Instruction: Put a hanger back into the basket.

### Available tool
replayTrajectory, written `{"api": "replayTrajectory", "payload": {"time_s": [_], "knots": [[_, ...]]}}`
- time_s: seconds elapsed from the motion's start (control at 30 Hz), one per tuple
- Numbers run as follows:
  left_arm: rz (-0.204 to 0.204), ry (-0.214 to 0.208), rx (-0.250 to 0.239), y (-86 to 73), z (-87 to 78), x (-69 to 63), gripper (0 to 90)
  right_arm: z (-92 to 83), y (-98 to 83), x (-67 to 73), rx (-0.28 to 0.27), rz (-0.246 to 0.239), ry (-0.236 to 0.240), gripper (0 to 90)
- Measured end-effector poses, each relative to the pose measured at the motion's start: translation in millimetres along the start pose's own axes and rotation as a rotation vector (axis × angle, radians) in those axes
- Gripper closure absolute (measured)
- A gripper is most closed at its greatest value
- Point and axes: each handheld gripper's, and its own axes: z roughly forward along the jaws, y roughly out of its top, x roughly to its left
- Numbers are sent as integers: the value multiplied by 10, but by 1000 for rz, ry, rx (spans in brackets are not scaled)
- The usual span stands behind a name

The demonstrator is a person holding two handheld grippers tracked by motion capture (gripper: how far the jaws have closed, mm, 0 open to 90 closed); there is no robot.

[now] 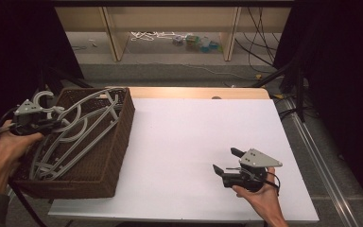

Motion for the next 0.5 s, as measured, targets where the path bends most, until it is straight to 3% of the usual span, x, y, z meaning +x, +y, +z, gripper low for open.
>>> {"api": "replayTrajectory", "payload": {"time_s": [0.3, 0.5], "knots": [[2, -2, 45, -66, 106, -4, 821, -8, -2, -13, 19, 2, 5, 179], [9, -8, 65, -66, 197, -85, 819, -8, 0, -4, 16, 3, 3, 179]]}}
